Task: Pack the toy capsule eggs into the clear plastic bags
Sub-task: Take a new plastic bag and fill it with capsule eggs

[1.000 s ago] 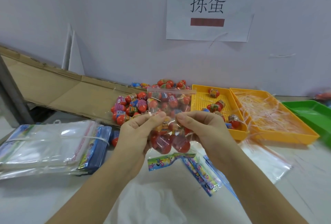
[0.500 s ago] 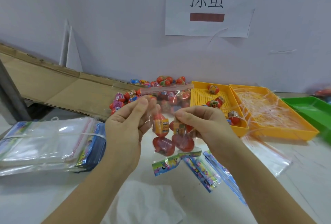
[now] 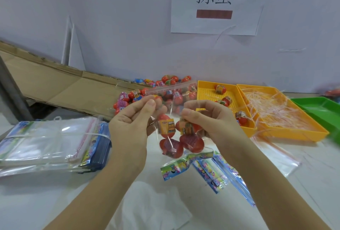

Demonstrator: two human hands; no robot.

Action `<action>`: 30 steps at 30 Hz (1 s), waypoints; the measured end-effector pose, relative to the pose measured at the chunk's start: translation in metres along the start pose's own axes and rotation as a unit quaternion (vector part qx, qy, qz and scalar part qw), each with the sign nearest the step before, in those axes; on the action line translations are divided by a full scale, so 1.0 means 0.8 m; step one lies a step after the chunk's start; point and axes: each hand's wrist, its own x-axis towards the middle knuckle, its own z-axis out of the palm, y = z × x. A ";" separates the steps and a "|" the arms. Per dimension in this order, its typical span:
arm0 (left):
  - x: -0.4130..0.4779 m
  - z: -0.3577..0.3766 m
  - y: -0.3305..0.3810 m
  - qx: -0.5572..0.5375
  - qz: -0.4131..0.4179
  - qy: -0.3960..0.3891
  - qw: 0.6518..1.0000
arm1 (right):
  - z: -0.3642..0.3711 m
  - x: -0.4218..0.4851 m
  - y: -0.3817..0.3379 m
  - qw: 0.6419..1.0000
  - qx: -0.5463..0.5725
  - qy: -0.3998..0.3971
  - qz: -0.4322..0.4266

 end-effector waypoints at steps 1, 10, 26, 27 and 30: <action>0.000 0.000 -0.001 -0.002 0.002 0.000 1.000 | 0.000 0.000 0.002 1.000 -0.002 0.008 0.001; -0.027 0.010 -0.007 0.176 0.172 -0.048 0.968 | 0.016 -0.010 0.009 0.800 -0.318 0.185 -0.475; -0.035 0.008 -0.015 0.417 0.424 -0.104 0.797 | 0.011 -0.011 0.006 0.702 -0.427 0.236 -0.519; -0.034 0.007 -0.015 0.418 0.425 -0.105 0.796 | 0.009 -0.010 0.005 0.701 -0.429 0.243 -0.516; -0.032 0.005 -0.015 0.402 0.404 -0.100 0.815 | 0.006 -0.009 0.006 0.702 -0.440 0.258 -0.497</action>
